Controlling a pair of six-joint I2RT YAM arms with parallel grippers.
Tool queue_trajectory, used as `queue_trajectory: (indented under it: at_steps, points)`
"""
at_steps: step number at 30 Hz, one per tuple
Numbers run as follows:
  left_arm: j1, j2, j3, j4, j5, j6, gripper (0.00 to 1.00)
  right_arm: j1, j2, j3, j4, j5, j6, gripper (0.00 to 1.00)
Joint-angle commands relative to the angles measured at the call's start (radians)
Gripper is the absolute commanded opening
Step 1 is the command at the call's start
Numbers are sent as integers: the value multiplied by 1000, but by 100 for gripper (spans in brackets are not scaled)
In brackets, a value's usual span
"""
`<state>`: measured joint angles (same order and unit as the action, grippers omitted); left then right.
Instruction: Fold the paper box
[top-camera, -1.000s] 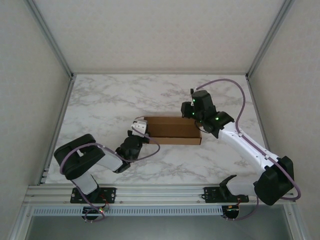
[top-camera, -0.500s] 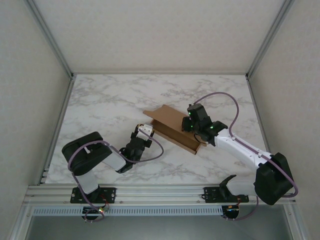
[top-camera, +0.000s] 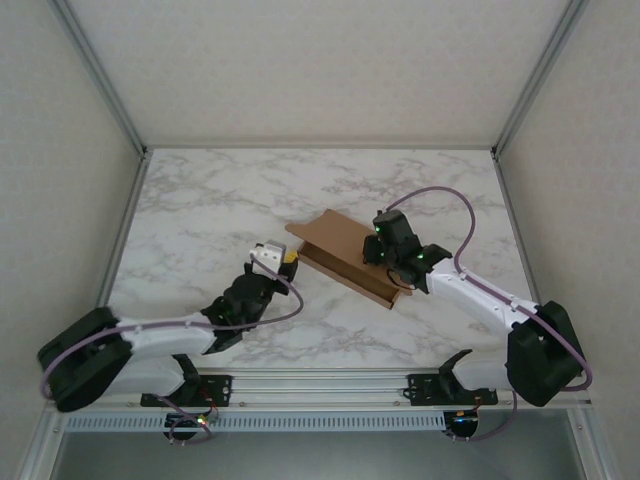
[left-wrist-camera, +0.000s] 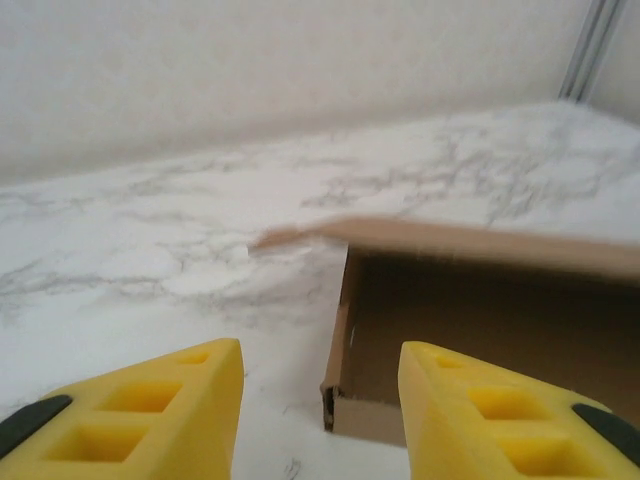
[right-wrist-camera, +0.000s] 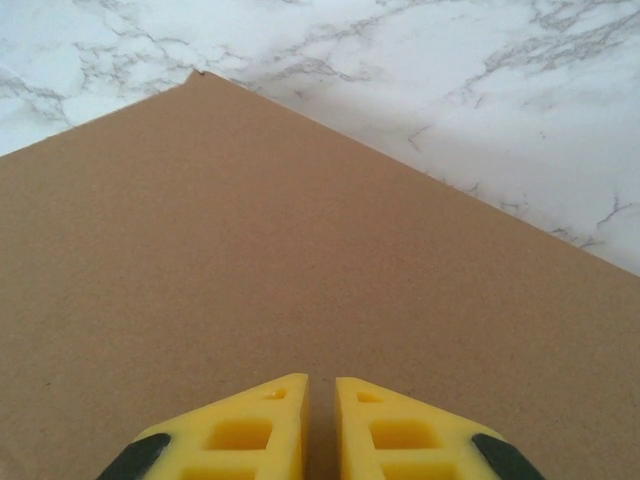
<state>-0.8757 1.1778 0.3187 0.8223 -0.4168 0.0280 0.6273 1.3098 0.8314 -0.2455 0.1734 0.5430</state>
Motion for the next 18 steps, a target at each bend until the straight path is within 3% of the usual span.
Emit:
queue_trajectory:
  at_steps: [1, 5, 8, 10, 14, 18]
  points:
    - [-6, -149, -9, -153, -17, -55, 44, 9, 34, -34, 25, -7, -3, 14]
    - [8, -273, 8, -226, -57, -78, 47, 14, 78, -44, 35, -18, -14, 15]
    - [49, -237, 97, -352, -81, -174, 52, 22, 133, -45, 35, -18, -23, 16]
    - [94, -183, 172, -452, -30, -234, 52, 26, 173, -46, 29, -20, -25, 15]
    - [208, -41, 333, -630, 175, -359, 52, 28, 255, -28, -11, -8, -28, 15]
    - [250, 104, 483, -704, 298, -320, 52, 28, 210, -26, -12, -4, -64, 16]
